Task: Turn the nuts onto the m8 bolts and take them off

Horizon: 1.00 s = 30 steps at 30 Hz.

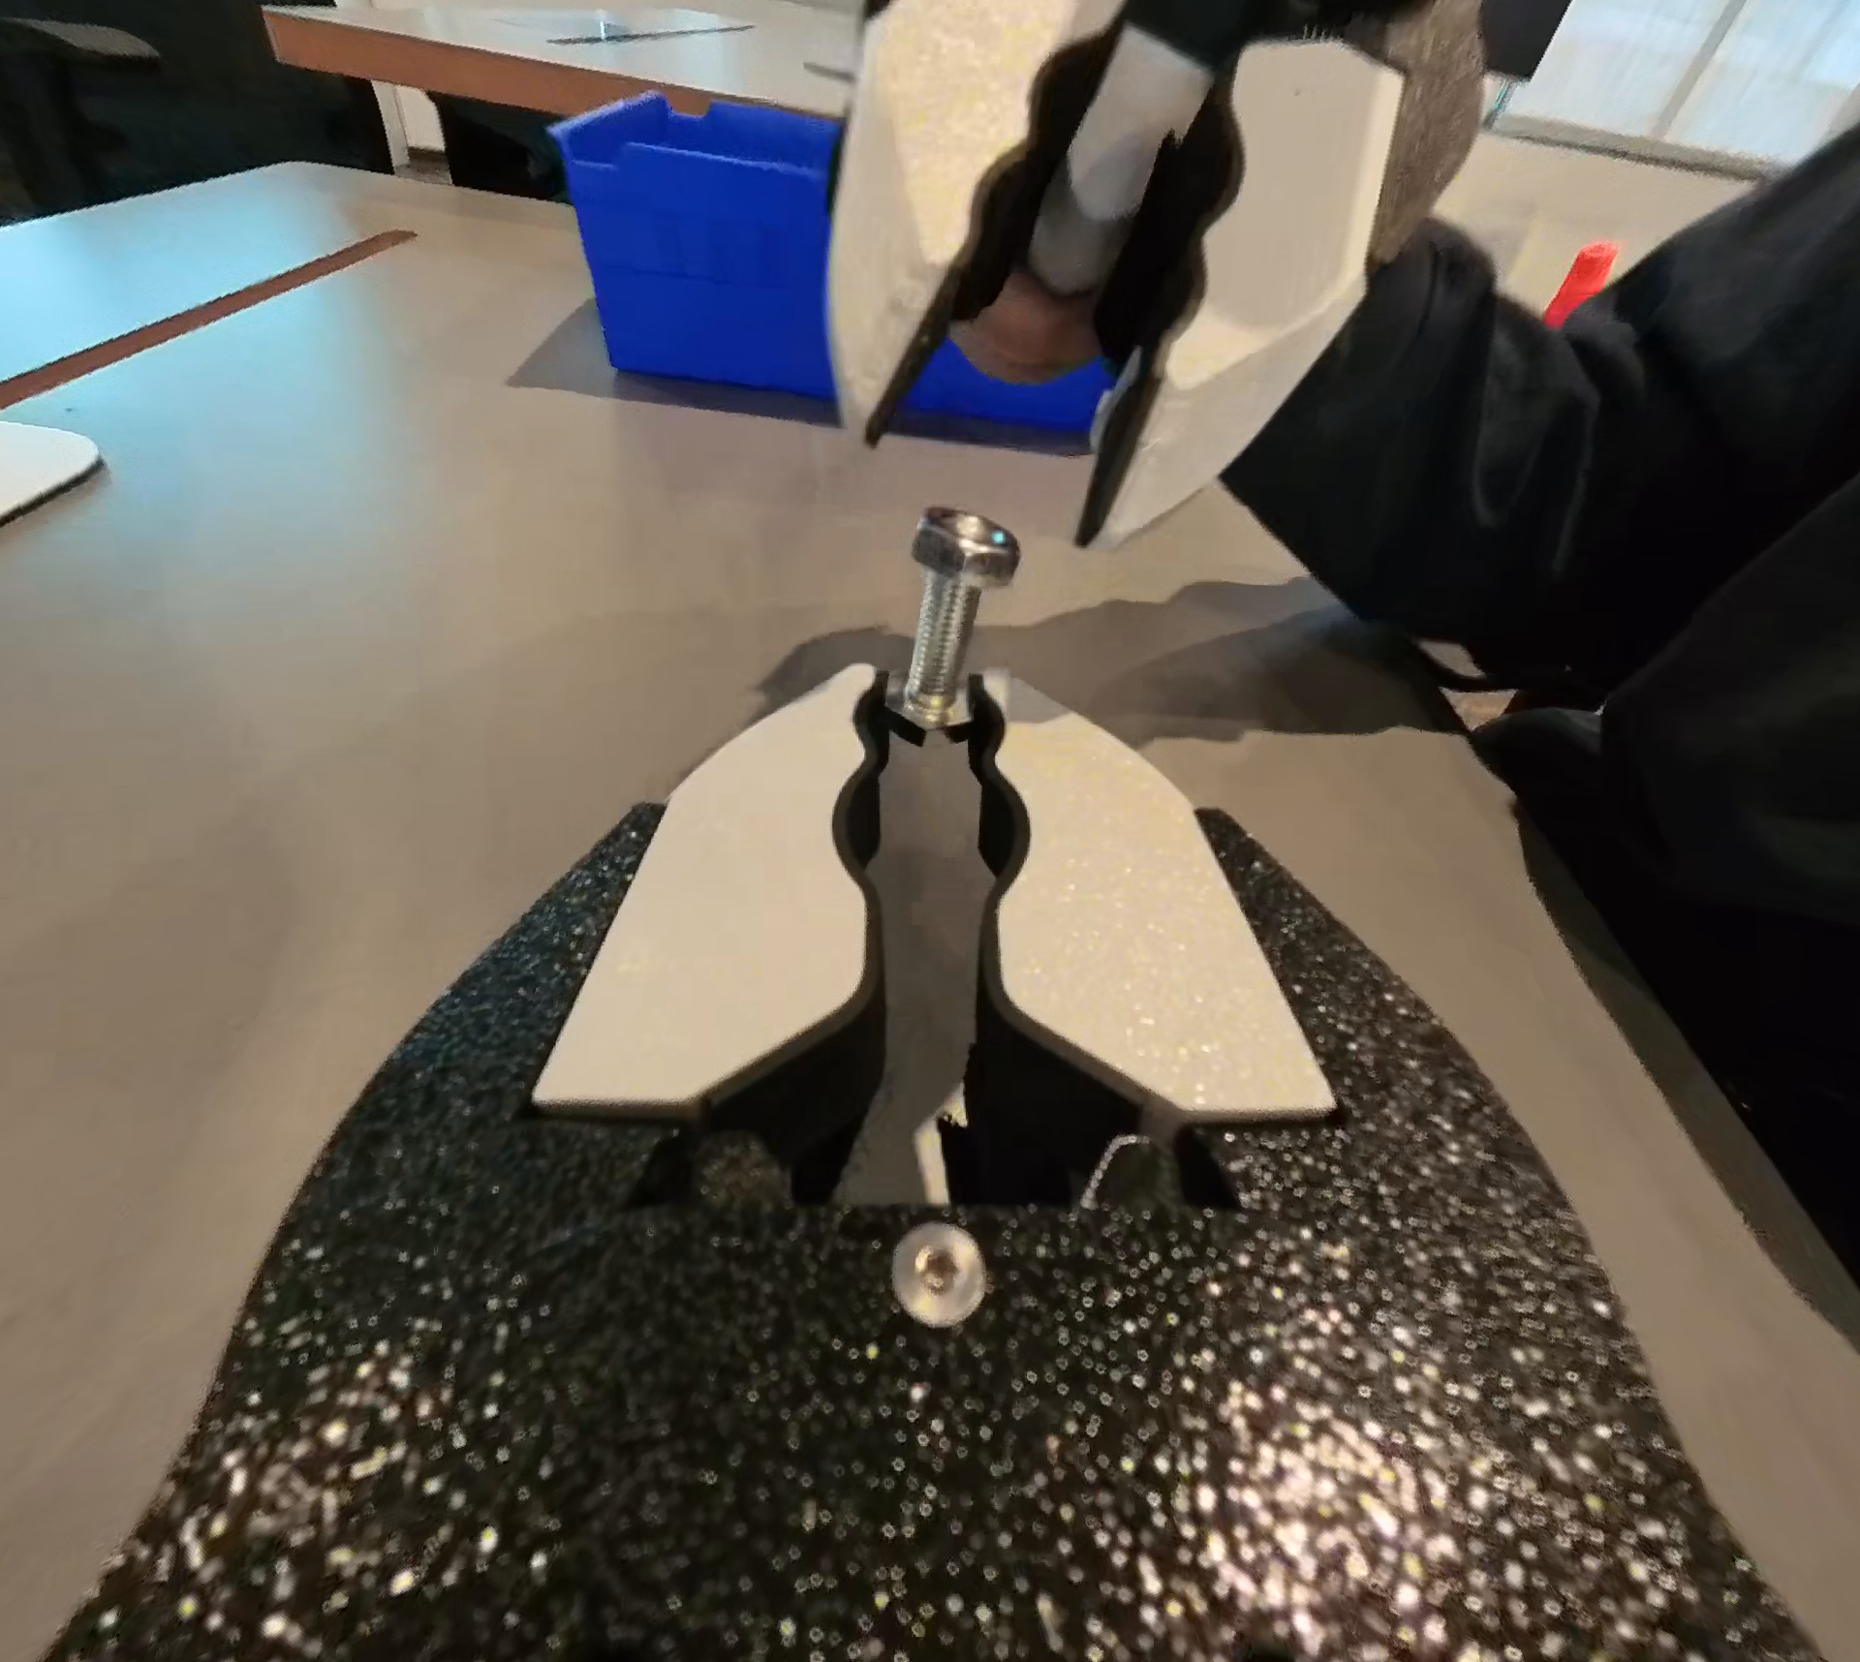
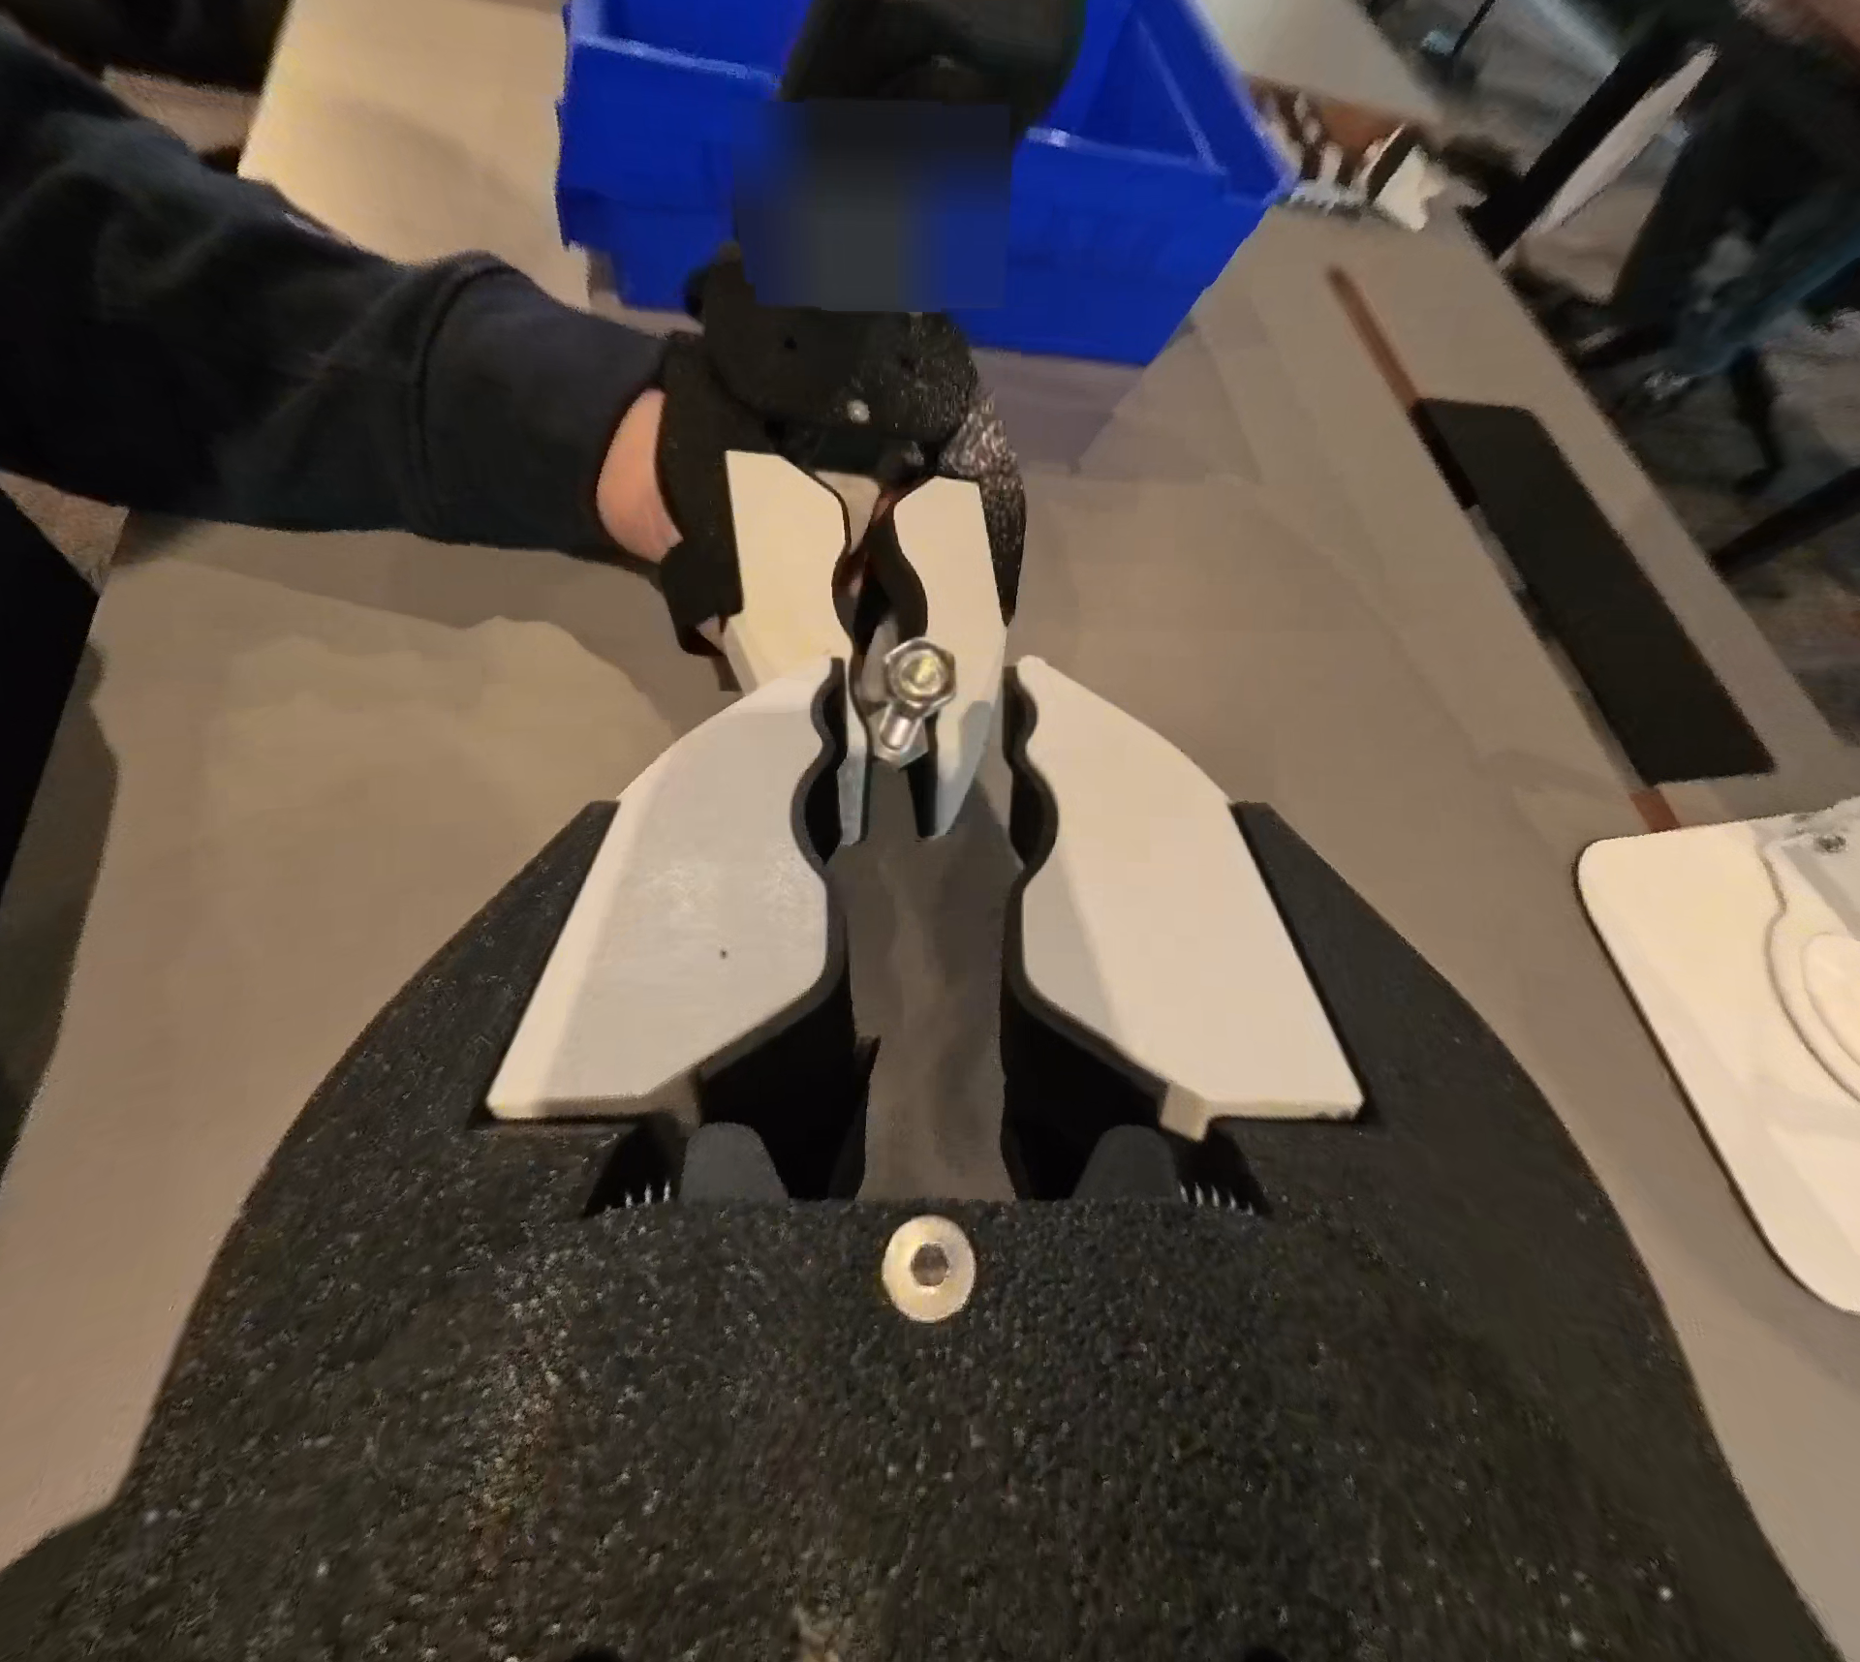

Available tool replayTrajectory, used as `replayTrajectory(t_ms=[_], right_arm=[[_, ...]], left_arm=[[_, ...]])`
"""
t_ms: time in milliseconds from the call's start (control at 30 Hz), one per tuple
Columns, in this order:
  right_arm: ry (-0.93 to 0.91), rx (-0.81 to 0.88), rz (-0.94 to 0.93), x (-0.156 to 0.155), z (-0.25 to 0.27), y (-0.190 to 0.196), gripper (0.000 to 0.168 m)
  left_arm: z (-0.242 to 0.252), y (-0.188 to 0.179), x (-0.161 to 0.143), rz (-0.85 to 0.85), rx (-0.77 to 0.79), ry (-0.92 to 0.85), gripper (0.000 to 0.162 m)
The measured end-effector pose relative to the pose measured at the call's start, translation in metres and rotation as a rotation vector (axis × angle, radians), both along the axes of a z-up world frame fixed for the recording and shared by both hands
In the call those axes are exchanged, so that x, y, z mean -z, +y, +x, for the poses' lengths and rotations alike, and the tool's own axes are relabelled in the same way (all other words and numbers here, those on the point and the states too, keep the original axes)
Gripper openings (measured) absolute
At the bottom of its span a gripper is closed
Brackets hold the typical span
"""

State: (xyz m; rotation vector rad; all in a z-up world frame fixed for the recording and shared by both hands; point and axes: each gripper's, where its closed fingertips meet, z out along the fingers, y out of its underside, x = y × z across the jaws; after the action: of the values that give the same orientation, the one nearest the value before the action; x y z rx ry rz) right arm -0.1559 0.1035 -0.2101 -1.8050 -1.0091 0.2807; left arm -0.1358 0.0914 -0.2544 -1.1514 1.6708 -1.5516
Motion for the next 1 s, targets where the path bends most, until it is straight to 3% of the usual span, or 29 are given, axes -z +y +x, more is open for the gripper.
replayTrajectory(t_ms=[100, 233, 800, 1000], right_arm=[[0.086, -0.022, 0.071, -0.007, -0.004, -0.006, 0.032], [0.208, -0.030, 0.113, -0.008, -0.009, -0.006, 0.052], [0.259, -0.070, 0.057, 0.004, -0.014, -0.009, 0.046], [0.254, -0.083, 0.100, -0.006, -0.017, -0.009, 0.046]], left_arm=[[-0.002, 0.004, -0.007, -0.059, 0.001, -0.032, 0.014], [-0.003, 0.004, -0.009, -0.074, 0.005, -0.039, 0.014], [-0.003, 0.003, -0.008, -0.075, 0.011, -0.036, 0.014], [-0.002, 0.002, -0.007, -0.072, 0.014, -0.029, 0.014]])
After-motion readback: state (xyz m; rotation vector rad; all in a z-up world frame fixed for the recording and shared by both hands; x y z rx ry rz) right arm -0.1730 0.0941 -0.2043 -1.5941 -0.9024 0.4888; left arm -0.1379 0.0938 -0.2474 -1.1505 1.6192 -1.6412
